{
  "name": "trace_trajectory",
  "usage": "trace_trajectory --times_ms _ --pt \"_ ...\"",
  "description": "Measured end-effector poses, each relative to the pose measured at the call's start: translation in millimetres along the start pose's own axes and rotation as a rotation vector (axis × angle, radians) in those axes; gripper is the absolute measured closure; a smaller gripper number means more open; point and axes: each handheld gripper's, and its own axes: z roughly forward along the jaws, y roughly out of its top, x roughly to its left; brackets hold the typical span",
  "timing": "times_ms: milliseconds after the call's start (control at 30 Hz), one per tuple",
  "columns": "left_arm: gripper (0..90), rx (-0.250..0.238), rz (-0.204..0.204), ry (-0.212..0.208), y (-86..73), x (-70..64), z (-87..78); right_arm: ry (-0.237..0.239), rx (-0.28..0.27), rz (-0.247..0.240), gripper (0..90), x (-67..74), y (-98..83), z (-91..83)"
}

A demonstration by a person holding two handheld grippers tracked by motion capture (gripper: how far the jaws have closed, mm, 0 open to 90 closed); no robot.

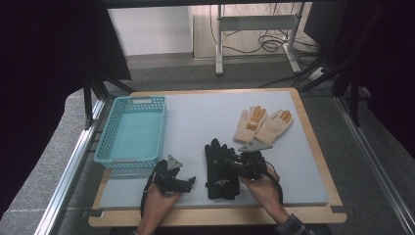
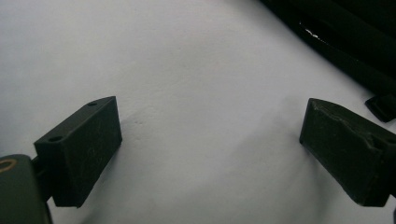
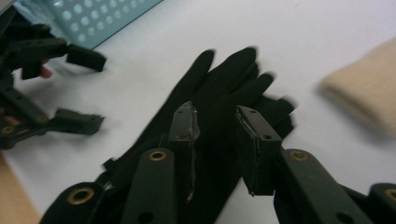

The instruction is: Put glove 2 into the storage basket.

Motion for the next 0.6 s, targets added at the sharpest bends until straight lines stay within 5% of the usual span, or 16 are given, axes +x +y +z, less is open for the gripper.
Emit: trace_trajectory --times_ms 167,300,400,500,600 --pt "5.7 0.001 0.0 -0.003 0.0 0.1 0.0 0.014 0.004 -0.042 70.7 -17.5 22.5 24.0" --pt "5.7 0.005 0.003 -0.003 0.0 0.3 -0.3 0.044 0.035 -0.022 58.6 -26.1 40.5 63.1" --pt "5.7 0.004 0.002 -0.003 -0.1 0.2 -0.2 0.035 0.08 -0.006 58.0 -29.4 46.3 89.4" --pt "5.7 0.006 0.003 -0.002 0.0 0.3 -0.3 0.019 0.136 0.015 74.7 -32.3 43.3 105.2" --pt "5.8 0.006 0.002 -0.002 0.0 0.3 -0.4 0.033 0.122 0.033 85.8 -34.4 41.3 103.7"
